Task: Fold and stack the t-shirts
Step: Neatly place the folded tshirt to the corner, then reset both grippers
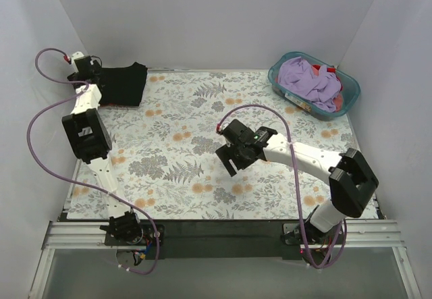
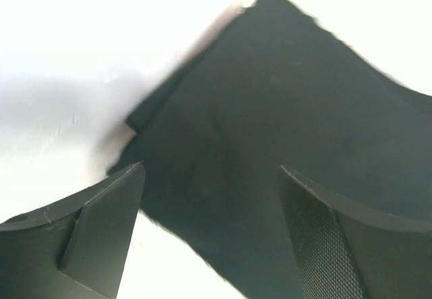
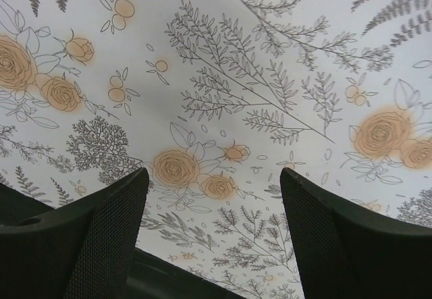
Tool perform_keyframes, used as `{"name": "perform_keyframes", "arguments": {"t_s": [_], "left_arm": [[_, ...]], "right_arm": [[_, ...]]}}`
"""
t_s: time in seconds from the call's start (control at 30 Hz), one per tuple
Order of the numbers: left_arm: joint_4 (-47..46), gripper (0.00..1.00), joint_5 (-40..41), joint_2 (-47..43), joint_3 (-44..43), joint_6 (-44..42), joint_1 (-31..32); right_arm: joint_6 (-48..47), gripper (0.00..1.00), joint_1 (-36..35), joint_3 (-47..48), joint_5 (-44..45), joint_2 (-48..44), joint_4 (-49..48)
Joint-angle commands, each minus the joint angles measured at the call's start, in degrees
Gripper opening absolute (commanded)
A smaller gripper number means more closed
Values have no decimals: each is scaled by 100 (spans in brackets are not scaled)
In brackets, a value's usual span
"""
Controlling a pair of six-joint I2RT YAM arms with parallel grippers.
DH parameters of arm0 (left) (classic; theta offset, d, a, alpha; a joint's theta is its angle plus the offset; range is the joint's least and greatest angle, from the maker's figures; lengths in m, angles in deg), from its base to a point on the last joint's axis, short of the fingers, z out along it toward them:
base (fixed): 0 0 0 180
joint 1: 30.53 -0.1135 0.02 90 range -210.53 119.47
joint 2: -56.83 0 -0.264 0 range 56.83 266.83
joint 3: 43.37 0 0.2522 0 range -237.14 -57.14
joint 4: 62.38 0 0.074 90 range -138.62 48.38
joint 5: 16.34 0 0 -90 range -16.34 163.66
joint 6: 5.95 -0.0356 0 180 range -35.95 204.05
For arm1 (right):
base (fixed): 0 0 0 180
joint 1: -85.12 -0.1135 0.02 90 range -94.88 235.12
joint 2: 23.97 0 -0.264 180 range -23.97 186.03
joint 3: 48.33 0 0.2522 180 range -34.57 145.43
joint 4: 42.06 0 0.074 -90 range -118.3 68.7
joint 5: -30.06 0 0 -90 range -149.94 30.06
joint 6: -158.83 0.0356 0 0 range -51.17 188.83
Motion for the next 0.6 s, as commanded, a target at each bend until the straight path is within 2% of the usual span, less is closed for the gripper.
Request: {"name": "perform_keyframes", "arguments": {"t_s": [0.0,0.1,0.2,0.23,0.3,0.33,0.37,0.5,0.57], "left_arm": [[-165,79,-318,-1456,432,313,211],[-157,82,-695,-2325,925,576,492],[-16,84,-1275,-3047,1672,788,922],[115,85,-1433,-3529,2057,997,1045],[186,86,-1870,-4137,2489,1174,1510],[282,86,-1952,-4740,2962,1332,1669],[335,86,-2031,-5025,3166,1446,2036],[739,87,-2637,-6369,4037,1720,2461],[1221,88,-2595,-7090,4197,1624,2505]], "right_arm": [[252,85,116,-39,699,-565,61],[375,87,440,-21,990,-864,87],[542,88,940,-30,1070,-1180,131],[568,89,1064,-47,1070,-1268,131],[586,91,1398,-56,1175,-1575,131],[569,92,1513,-56,1263,-1707,131],[568,97,1610,-65,1377,-1943,131],[551,98,2128,-30,1764,-2656,105],[498,98,2208,-30,1922,-3113,70]]}}
